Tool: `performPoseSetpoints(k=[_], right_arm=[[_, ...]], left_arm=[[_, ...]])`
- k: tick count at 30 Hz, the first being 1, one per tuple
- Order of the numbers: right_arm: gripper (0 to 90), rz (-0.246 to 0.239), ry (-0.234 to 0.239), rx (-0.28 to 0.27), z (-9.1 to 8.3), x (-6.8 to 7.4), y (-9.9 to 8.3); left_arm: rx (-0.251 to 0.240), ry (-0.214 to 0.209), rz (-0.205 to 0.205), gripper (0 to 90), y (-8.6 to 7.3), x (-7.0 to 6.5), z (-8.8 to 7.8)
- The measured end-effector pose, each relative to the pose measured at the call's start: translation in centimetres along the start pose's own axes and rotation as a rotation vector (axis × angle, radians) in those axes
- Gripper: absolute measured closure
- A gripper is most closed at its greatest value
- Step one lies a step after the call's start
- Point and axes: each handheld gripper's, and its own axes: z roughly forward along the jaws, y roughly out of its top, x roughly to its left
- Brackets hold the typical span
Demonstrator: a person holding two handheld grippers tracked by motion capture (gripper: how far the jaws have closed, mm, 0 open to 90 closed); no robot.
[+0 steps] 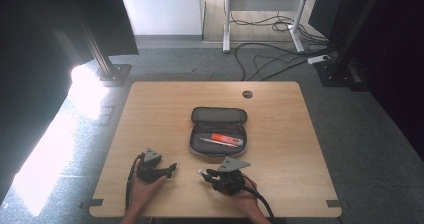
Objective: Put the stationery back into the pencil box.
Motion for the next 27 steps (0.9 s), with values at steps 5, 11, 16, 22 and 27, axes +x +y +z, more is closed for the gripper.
performPoseSetpoints(k=[5,11,16,22,27], right_arm=[[72.5,0.006,-0.014,-0.022,-0.6,-0.5,0.3],[72.5,0.009,-0.027,-0.041,-1.3,-1.0,0.7],[72.5,0.012,-0.039,-0.054,-1.6,-1.3,0.9],[72.5,0.015,-0.048,-0.059,-1.9,-1.7,1.1],[72.5,0.016,-0.058,-0.07,-2.2,-2.0,1.5]], left_arm=[[0.002,0.005,0.005,26.9,0.0,0.0,0.0],[0.002,0.005,0.005,26.9,0.0,0.0,0.0],[0.003,0.005,0.006,26.9,0.0,-0.1,0.0],[0.003,0.006,0.006,26.9,0.0,-0.1,0.0],[0.002,0.006,0.007,26.9,0.0,-0.1,0.0]])
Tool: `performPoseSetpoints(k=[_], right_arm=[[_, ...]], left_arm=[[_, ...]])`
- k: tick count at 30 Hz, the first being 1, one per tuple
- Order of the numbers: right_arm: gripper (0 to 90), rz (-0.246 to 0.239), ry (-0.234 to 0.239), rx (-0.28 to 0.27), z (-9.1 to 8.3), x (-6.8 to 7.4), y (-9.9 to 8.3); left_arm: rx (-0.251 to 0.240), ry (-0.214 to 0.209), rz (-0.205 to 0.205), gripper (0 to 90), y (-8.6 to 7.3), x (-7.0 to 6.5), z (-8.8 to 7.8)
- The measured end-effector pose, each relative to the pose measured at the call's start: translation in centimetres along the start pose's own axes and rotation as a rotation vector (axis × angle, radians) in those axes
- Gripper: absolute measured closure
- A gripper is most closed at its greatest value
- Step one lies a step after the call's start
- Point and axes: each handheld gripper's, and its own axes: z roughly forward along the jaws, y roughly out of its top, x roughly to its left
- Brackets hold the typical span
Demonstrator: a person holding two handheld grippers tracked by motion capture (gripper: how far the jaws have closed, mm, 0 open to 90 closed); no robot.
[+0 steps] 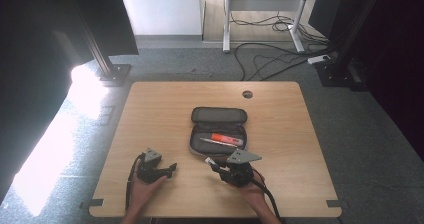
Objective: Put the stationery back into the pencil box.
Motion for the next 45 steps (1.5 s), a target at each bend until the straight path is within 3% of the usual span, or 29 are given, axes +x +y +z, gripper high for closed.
performPoseSetpoints(k=[28,45], right_arm=[[72.6,0.013,-0.031,-0.02,0.8,-2.2,1.3],[72.5,0.012,-0.046,0.007,3.0,-3.6,2.7]], left_arm=[[0.0,0.0,0.0,26.9,0.0,0.0,0.0],[0.001,-0.002,0.0,26.9,0.0,0.0,0.0]])
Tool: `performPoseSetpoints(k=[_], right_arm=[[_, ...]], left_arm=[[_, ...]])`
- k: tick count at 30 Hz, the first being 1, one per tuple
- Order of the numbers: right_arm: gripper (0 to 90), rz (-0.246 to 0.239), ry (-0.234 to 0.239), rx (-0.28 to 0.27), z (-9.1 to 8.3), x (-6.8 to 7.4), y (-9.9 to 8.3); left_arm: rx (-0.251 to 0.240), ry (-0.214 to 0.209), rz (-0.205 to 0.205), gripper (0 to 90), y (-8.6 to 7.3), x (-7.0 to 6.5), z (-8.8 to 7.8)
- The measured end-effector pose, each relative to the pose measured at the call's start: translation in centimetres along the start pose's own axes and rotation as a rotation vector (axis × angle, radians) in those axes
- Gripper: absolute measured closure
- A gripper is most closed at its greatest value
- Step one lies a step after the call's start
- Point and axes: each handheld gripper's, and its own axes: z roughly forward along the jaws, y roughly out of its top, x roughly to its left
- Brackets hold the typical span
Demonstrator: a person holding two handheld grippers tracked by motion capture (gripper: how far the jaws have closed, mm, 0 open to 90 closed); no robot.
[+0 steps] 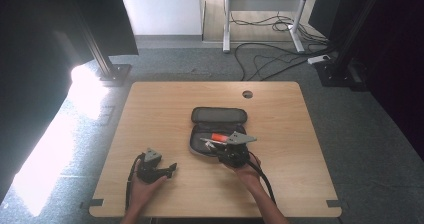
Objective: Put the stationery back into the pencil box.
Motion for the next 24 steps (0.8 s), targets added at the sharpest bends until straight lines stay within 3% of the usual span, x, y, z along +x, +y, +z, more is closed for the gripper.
performPoseSetpoints(k=[24], right_arm=[[72.5,-0.003,-0.017,0.076,3.3,-1.4,0.5]], left_arm=[[-0.001,0.001,-0.001,26.9,0.0,0.0,0.0]])
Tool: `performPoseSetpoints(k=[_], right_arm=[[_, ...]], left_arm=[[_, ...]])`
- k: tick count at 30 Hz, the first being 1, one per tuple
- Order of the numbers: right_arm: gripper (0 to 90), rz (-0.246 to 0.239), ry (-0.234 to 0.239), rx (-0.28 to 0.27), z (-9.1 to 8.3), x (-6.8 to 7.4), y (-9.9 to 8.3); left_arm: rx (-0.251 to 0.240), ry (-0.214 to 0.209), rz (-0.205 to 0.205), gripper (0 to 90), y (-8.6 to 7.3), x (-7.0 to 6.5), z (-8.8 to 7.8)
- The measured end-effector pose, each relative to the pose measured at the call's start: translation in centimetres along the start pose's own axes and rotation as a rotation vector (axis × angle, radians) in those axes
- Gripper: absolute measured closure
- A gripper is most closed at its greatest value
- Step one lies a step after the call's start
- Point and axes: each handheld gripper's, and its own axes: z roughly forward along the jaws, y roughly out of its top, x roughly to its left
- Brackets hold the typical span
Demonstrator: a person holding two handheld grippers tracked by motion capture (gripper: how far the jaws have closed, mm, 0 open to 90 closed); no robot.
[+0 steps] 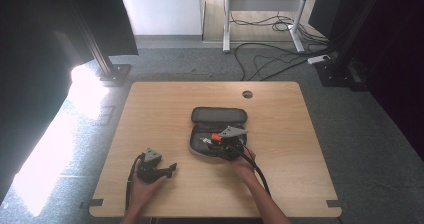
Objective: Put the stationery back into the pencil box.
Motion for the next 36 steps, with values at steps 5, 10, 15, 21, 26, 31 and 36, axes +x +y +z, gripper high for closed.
performPoseSetpoints(k=[5,10,15,21,26,31,36], right_arm=[[72.4,0.004,-0.003,0.02,0.8,-0.2,0.0],[72.4,-0.01,-0.02,0.04,1.5,-0.2,-0.1],[72.4,-0.024,-0.024,0.05,1.8,0.0,-0.1],[72.3,-0.033,-0.031,0.07,2.3,0.1,-0.1],[71.8,-0.041,-0.04,0.078,2.5,0.1,-0.1],[70.4,-0.042,-0.048,0.077,2.4,0.1,-0.1],[65.1,-0.038,-0.05,0.077,2.1,0.2,-0.1]], left_arm=[[0.0,0.0,0.0,26.9,0.0,0.0,0.0],[0.0,0.0,-0.001,26.9,0.0,0.0,0.0],[0.0,0.0,0.0,26.9,0.0,0.0,0.0],[0.0,0.0,0.0,26.9,0.0,0.0,0.0],[0.0,0.0,0.0,26.9,0.0,0.0,0.0],[0.001,0.001,0.001,26.9,0.0,0.0,0.0],[0.0,0.0,0.0,26.9,0.0,0.0,0.0]])
